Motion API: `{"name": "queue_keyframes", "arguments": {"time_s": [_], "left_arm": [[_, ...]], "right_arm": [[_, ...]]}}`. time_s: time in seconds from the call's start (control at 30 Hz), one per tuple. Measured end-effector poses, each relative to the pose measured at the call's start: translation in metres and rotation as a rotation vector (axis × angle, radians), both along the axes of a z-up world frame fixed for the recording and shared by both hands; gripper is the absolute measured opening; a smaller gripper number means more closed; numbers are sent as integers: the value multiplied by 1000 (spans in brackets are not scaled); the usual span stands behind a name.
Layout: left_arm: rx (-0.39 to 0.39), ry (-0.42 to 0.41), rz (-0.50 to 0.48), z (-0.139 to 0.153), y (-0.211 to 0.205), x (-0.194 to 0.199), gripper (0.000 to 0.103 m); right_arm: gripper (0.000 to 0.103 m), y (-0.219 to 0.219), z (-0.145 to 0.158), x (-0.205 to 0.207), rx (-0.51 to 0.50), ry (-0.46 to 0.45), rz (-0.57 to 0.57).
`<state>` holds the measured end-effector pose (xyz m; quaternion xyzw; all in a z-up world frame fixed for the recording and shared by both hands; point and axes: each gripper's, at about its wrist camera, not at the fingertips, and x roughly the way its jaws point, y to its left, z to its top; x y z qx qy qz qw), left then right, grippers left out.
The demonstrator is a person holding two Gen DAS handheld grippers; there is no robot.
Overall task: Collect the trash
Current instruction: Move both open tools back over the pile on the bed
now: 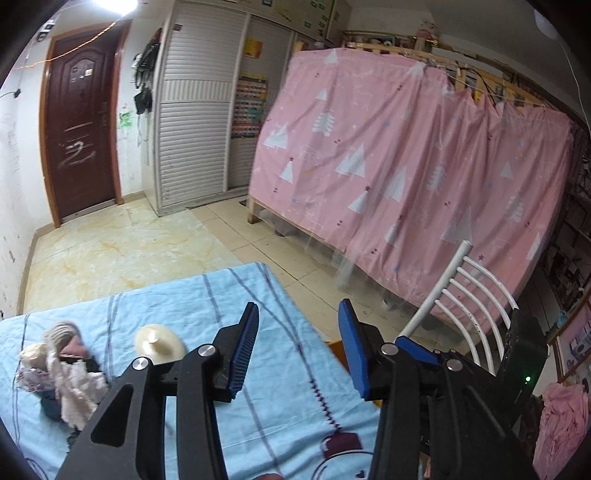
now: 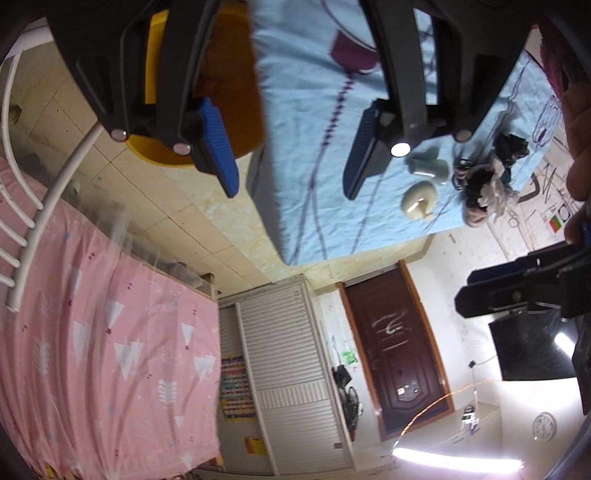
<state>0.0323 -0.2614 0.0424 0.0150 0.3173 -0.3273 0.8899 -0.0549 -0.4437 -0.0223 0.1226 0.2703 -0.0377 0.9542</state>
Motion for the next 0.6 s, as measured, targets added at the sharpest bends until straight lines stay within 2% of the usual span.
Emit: {"name": "queue_keyframes", "arguments": {"time_s": [0.37, 0.6], "left_arm": [[-17, -16, 83, 10, 57, 13, 39], [-15, -23, 173, 11, 108, 26, 41]], "right_arm": [[57, 47, 10, 22, -43, 4, 89], [57, 81, 13, 41, -71, 12, 154]]}}
